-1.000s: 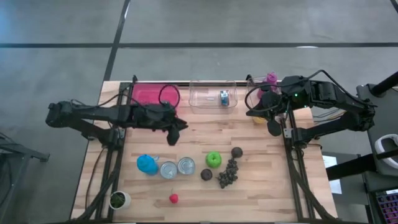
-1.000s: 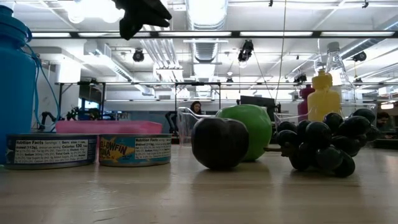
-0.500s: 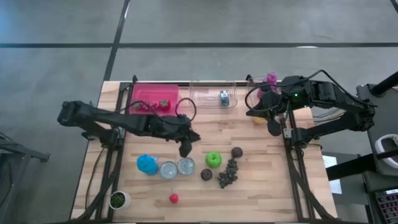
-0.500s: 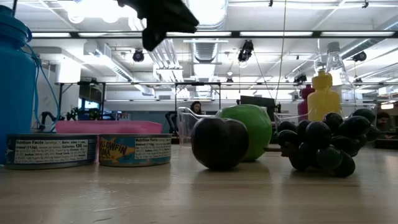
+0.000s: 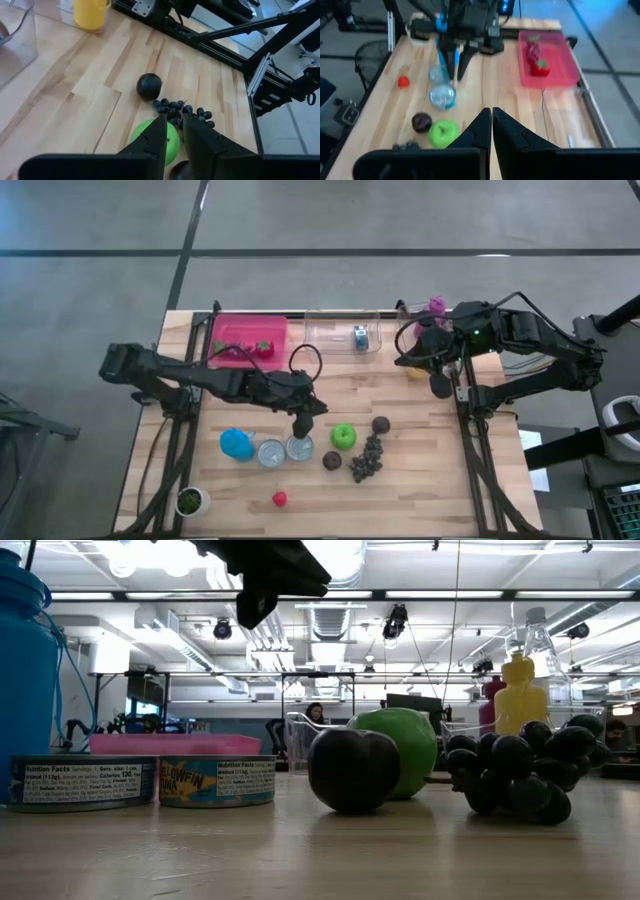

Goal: Pick & Place Food Item
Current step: Put the green apple into the red transparent bin

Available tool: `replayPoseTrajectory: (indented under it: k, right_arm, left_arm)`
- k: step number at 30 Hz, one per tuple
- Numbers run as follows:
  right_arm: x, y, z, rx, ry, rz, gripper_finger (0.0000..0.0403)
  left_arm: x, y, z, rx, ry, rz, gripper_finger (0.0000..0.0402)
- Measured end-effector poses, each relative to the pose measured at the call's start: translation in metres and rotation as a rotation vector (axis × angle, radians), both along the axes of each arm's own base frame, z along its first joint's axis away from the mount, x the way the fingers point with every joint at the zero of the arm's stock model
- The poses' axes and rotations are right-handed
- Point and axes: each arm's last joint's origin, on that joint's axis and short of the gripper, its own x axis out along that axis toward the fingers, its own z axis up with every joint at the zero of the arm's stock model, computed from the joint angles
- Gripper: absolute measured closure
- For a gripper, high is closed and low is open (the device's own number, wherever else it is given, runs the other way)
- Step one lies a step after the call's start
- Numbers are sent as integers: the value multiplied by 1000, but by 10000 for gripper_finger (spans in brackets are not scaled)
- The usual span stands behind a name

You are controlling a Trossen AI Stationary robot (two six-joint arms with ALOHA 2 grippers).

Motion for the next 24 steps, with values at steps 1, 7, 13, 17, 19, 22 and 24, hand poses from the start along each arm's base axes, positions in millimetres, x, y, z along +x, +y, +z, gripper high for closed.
replayPoseTrajectory:
  k: [1,7,13,17,19,22,24]
  right_arm:
    - [0,0,-3,3,20,-1,390]
    - [8,1,-37,40,146,28,390]
    - [16,1,-90,103,298,46,390]
    - [20,1,-123,131,362,23,390]
    - [20,1,-137,143,382,16,390]
    - [20,1,-152,155,407,4,390]
    - [20,1,-158,162,412,-1,390]
  left_arm:
    - [0,0,0,-1,0,0,333]
    - [0,0,-1,0,8,0,334]
    - [-1,0,-1,13,18,-6,334]
    - [-4,2,1,18,24,-2,334]
    - [-6,2,4,18,20,-1,334]
    - [-11,3,11,16,6,0,335]
    - [-16,4,16,11,0,21,335]
